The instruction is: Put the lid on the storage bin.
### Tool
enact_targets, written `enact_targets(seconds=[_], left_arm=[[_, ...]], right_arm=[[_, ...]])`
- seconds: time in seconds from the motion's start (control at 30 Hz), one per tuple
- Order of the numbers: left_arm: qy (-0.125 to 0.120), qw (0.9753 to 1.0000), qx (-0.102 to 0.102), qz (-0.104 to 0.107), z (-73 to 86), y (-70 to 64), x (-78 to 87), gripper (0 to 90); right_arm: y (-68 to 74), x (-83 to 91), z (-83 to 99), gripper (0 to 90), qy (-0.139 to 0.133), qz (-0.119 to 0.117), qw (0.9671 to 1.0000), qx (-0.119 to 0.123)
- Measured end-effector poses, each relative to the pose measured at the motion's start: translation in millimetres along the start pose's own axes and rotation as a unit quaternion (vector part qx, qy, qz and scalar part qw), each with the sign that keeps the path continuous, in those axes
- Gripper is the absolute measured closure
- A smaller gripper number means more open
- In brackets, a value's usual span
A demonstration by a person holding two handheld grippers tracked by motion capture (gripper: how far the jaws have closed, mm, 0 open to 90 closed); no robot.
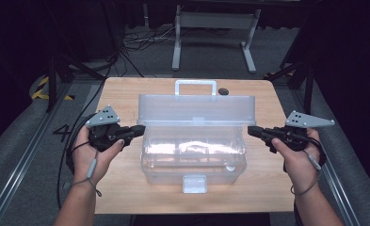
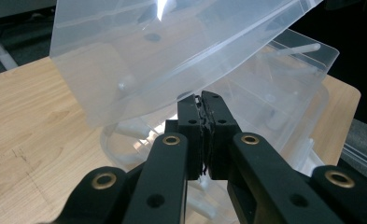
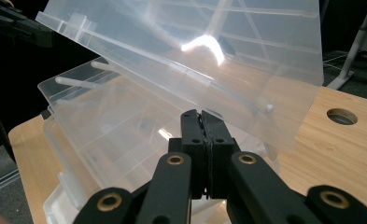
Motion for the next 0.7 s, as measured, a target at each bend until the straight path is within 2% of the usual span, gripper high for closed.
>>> enact_targets(seconds=[0.23,0.7], left_arm=[[0.010,0.9999,-0.003,0.000,2.7,-2.5,0.7,86.6],[0.038,0.9993,-0.004,0.005,10.6,-9.5,1.4,86.7]], right_arm=[[2.3,4.0,6.2,88.7,0.001,0.008,1.0000,0.001],[7.3,7.3,18.2,88.2,0.012,0.003,0.9999,-0.004]])
Point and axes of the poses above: each handheld gripper's, and its own axes: x roughly backward along the jaws, z roughly out of its underside, y roughly to its left, the point moved 2 cm from there along -x, roughly forward along the jaws, and after that the axes turned 2 degrees about z, right-handed, at the moved point
